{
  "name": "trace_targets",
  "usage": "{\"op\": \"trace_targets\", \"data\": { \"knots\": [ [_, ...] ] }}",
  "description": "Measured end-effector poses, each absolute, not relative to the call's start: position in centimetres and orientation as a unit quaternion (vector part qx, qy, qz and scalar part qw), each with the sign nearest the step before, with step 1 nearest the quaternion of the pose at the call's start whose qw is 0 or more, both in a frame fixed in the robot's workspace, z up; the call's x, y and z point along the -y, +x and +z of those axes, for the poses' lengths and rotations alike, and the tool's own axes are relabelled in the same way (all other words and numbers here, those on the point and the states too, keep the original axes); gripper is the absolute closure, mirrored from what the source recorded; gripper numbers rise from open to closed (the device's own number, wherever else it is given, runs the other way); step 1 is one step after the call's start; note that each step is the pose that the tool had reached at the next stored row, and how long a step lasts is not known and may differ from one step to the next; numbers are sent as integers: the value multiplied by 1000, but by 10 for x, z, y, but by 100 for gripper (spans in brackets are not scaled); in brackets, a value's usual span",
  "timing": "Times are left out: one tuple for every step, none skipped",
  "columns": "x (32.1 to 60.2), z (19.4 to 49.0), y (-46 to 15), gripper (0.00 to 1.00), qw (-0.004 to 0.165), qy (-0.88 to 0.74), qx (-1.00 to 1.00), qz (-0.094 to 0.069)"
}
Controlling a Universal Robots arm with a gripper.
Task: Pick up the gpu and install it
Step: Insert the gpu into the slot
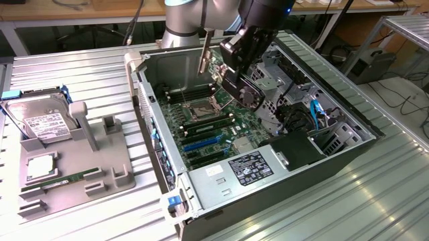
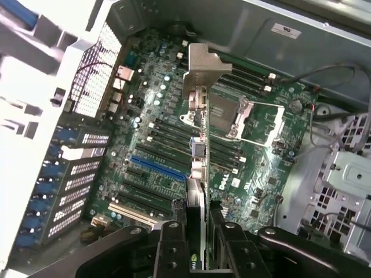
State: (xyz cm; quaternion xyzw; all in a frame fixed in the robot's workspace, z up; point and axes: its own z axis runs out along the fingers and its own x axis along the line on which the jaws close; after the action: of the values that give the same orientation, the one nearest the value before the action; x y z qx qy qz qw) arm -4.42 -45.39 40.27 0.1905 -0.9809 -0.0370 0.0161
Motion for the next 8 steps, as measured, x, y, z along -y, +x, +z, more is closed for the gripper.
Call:
{"op": "trace_targets", "data": {
  "knots": [
    [454, 402, -44, 74, 16, 200, 979, -37],
    [454, 402, -44, 74, 15, 213, 976, -36],
    [454, 401, -44, 74, 15, 228, 973, -36],
    [454, 401, -44, 74, 14, 237, 971, -36],
    [454, 400, -44, 74, 14, 246, 969, -35],
    [454, 400, -44, 74, 13, 256, 966, -35],
    [454, 399, -44, 74, 13, 264, 964, -35],
    [454, 399, -44, 74, 12, 272, 962, -34]
  ]
}}
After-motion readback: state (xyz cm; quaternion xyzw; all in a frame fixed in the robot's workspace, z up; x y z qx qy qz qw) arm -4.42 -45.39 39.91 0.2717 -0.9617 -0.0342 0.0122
